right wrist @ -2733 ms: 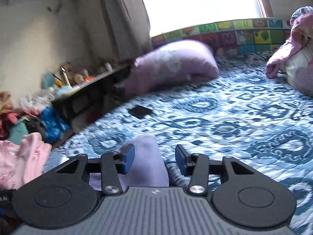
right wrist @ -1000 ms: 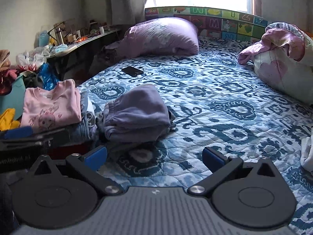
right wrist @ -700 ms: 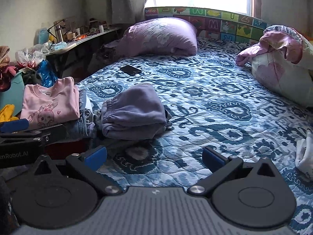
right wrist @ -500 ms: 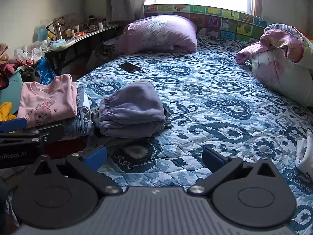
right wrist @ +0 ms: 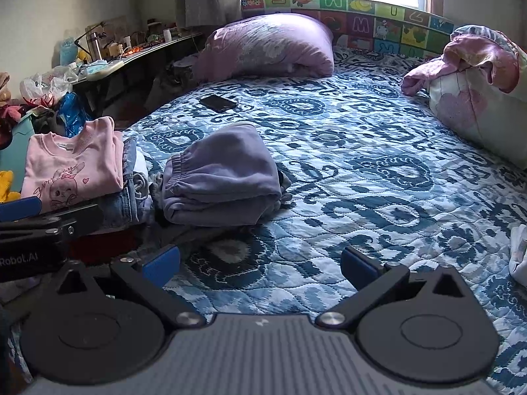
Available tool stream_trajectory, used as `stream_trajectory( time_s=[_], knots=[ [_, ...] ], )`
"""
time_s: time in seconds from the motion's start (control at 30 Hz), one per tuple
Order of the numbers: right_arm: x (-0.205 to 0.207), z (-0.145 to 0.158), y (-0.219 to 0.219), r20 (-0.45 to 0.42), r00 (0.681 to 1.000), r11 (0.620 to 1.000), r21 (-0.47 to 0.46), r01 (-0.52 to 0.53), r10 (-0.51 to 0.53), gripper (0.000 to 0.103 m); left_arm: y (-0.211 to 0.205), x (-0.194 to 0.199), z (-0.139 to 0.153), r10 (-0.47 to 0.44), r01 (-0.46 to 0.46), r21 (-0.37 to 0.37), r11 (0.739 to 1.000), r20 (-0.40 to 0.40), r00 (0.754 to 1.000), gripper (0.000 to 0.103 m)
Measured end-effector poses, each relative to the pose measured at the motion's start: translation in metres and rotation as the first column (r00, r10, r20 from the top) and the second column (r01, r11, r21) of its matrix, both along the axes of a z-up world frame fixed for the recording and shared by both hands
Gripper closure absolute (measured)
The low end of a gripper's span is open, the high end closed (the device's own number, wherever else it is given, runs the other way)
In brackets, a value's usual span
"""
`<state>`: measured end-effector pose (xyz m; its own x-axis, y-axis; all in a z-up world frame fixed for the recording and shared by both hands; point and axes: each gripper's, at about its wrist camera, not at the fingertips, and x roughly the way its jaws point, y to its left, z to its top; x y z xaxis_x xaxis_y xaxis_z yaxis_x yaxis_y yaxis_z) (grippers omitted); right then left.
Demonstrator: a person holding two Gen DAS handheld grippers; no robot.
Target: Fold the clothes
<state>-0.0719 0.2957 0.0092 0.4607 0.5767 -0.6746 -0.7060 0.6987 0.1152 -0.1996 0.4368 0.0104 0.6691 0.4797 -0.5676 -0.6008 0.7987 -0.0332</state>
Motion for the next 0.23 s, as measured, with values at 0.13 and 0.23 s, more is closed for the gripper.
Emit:
stream_trajectory(
  time_s=[0.13,0.23],
  knots=[
    [0.0024,-0.0009,0.0015,-0.002,1.0,1.0,-0.001,-0.003,0.003,0.0,0.0009,-0.0013,-0.0024,0.003,-0.003,-0.005,1.0,0.017,1.0,0.0],
    [0.0036,-0.0018,0.0026,-0.002,1.0,1.0,-0.002,-0.004,0.004,0.0,-0.0011,-0.0011,-0.0024,0.004,-0.005,0.009,1.0,0.015,1.0,0.0]
  ],
)
